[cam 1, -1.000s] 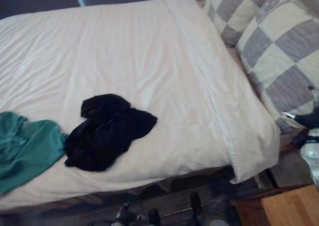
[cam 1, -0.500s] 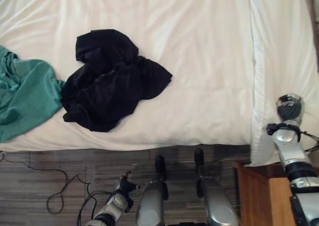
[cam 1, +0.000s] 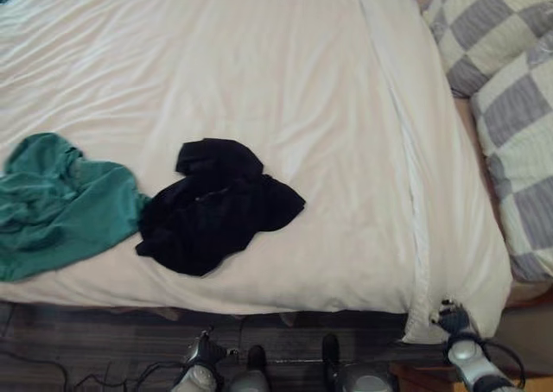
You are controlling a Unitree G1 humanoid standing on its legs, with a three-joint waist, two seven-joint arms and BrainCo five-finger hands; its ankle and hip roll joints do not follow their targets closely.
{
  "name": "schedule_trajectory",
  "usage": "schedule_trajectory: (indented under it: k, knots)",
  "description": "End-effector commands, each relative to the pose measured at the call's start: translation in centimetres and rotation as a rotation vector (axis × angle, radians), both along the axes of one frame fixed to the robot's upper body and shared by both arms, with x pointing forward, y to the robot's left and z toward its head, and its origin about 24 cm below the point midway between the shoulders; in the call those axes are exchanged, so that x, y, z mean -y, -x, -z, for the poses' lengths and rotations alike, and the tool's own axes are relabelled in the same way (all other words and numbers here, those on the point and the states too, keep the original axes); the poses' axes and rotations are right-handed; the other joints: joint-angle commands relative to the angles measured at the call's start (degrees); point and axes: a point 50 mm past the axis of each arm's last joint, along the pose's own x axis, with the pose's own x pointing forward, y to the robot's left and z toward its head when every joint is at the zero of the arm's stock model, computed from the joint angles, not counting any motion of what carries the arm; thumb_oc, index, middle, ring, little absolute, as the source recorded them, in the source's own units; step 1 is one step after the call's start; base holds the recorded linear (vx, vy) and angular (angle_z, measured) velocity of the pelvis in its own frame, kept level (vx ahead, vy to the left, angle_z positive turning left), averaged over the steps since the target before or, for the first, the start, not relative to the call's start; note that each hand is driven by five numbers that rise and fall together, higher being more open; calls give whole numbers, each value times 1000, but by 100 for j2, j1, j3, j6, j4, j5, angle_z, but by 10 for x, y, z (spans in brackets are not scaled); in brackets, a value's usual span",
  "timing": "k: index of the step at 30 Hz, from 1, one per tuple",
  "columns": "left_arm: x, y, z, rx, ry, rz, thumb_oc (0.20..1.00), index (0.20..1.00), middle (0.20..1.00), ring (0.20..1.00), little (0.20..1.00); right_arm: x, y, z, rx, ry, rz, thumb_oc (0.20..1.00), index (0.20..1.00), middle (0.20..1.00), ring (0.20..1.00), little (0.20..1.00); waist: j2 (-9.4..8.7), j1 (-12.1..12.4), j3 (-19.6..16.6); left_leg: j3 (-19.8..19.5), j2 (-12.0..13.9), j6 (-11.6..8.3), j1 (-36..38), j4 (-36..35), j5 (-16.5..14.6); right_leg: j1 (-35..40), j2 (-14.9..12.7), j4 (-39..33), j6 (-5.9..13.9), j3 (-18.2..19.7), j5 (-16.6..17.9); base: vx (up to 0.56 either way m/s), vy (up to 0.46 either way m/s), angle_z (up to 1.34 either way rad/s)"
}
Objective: Tidy up the quilt and then pick up the clothes from the bed and put them into the laundry hamper.
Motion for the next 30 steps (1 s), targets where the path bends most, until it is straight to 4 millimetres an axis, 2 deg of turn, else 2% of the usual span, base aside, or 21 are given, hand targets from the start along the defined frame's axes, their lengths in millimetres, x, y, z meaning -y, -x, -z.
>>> schedule_trajectory:
  k: [1,3,5,9,10,11,12,13,14,15,16,19,20,21,22,23,24,25,26,29,30]
  knots:
    - [4,-1,1,21,-22,-17,1000,1000,1000,1000,1000,-29,136,54,-612,-110,-23,1000,1000,1000,1000,1000,390,-231,24,1041,1009,-296,5,-120,304,-84,-713,202,756,-128,-412,108,464,51]
    - [1,6,3,7,-29,-27,1000,1000,1000,1000,1000,-26,125,52,-571,-111,-15,1000,1000,1000,1000,1000,378,-227,-164,1122,1533,-367,142,-705,611,-63,-985,211,921,-121,-358,137,540,57]
    - [-8,6,0,23,-53,-36,1000,1000,1000,1000,1000,-19,108,46,-458,-130,41,1000,1000,1000,1000,1000,410,-217,-387,662,2040,-667,265,-1165,844,-23,-1336,114,1157,-157,-333,116,696,22]
    - [-5,3,1,0,-49,5,1000,1000,1000,1000,1000,-15,115,46,-459,-165,118,1000,1000,1000,1000,1000,453,-321,-458,711,1885,-694,303,-1178,660,111,-1551,221,1287,-203,-59,77,502,9]
    - [-2,-11,-4,31,-70,35,1000,1000,1000,1000,1000,-26,101,46,-422,-181,108,1000,1000,1000,1000,1000,325,-296,-392,883,1543,-584,381,-1034,482,-192,-1963,614,1232,-281,762,-16,633,-17]
    - [-5,-14,-6,33,-82,51,1000,1000,1000,1000,1000,-32,97,47,-413,-195,96,1000,1000,1000,1000,1000,330,-228,-313,1051,1469,-489,457,-1035,400,-420,-2091,899,1164,-603,966,-47,850,-44]
    - [-6,-15,-6,30,-74,47,1000,1000,1000,1000,1000,-39,80,45,-362,-209,56,1000,1000,1000,1000,1000,342,-163,-300,1232,1407,-404,524,-1089,340,-539,-2134,1089,1124,-1125,846,4,732,-72]
    - [-7,-17,-7,29,-73,39,1000,1000,1000,1000,1000,-51,71,44,-344,-219,-5,1000,1000,1000,1000,1000,360,-181,-310,1332,1257,-273,730,-1197,223,-692,-1711,1523,1100,-1351,373,-23,530,-75]
    - [-7,-17,-7,31,-74,39,1000,1000,1000,1000,1000,-51,70,44,-343,-219,-6,1000,1000,1000,1000,1000,344,-173,-300,1387,1254,-236,684,-1188,303,-735,-1720,1509,1024,-1387,427,-13,618,-85]
    - [-8,-15,-7,8,-80,60,1000,1000,1000,1000,1000,-58,69,45,-345,-223,-45,1000,1000,1000,1000,1000,378,-248,-236,1407,1163,-132,718,-1251,331,-888,-922,1790,970,-1318,-214,-73,296,-62]
    - [-8,-15,-6,8,-80,60,1000,1000,1000,1000,1000,-58,69,45,-345,-223,-45,1000,1000,1000,1000,1000,381,-248,-231,1406,1171,-138,725,-1250,329,-888,-918,1808,965,-1319,-231,-28,396,-44]
    - [-3,-9,-2,-42,-94,129,1000,1000,1000,1000,1000,-68,68,46,-338,-241,-74,1000,1000,1000,1000,1000,367,-364,-228,1275,874,-40,685,-1251,278,-906,40,1796,792,-957,-753,4,202,5]
    - [-3,-9,-2,-42,-94,129,1000,1000,1000,1000,1000,-68,68,46,-338,-241,-74,1000,1000,1000,1000,1000,366,-363,-223,1277,874,-41,693,-1251,275,-902,40,1802,791,-955,-760,93,226,23]
    - [0,-4,1,-59,-91,149,1000,1000,1000,1000,1000,-72,63,45,-325,-250,-99,1000,1000,1000,1000,1000,319,-423,-258,1187,560,32,705,-1235,128,-612,343,1241,564,-467,-817,114,182,42]
    - [4,-6,1,-53,-85,157,1000,1000,1000,1000,1000,-70,60,44,-314,-247,-104,1000,1000,1000,1000,1000,305,-426,-235,1172,417,80,669,-989,-45,-425,283,966,422,-337,-843,109,181,46]
    - [3,-6,1,-52,-85,157,1000,1000,1000,1000,1000,-70,59,44,-314,-247,-105,1000,1000,1000,1000,1000,306,-425,-242,1173,422,80,649,-979,-41,-432,287,946,419,-337,-823,-6,70,83]
    - [17,-13,1,-27,-63,190,1000,1000,1000,1000,1000,-67,54,41,-288,-240,-116,1000,1000,1000,1000,1000,280,-439,-65,1119,384,-172,-174,705,-106,-156,208,633,168,-168,-889,-73,39,78]
    - [21,-20,-2,7,-51,190,1000,1000,1000,1000,1000,-64,53,39,-287,-220,-124,1000,1000,1000,1000,1000,297,-396,80,1069,550,-566,-605,1503,288,-64,161,566,85,-236,-937,-59,101,131]
    - [23,-29,-7,54,-49,188,1000,1000,1000,1000,1000,-59,47,37,-288,-184,-151,1000,1000,1000,1000,1000,296,-336,187,1224,847,-910,-948,2021,730,99,78,363,66,-341,-990,-25,78,94]
    - [23,-29,-7,58,-48,194,1000,1000,1000,1000,1000,-58,44,36,-285,-173,-158,1000,1000,1000,1000,1000,318,-298,191,1302,954,-790,-869,1844,688,158,22,302,100,-362,-964,79,169,60]
    - [29,-20,-3,38,-39,228,1000,1000,1000,1000,1000,-57,39,34,-270,-167,-177,1000,1000,1000,1000,1000,403,-285,98,1214,1008,-555,-531,892,491,189,-164,194,294,-358,-944,261,484,10]
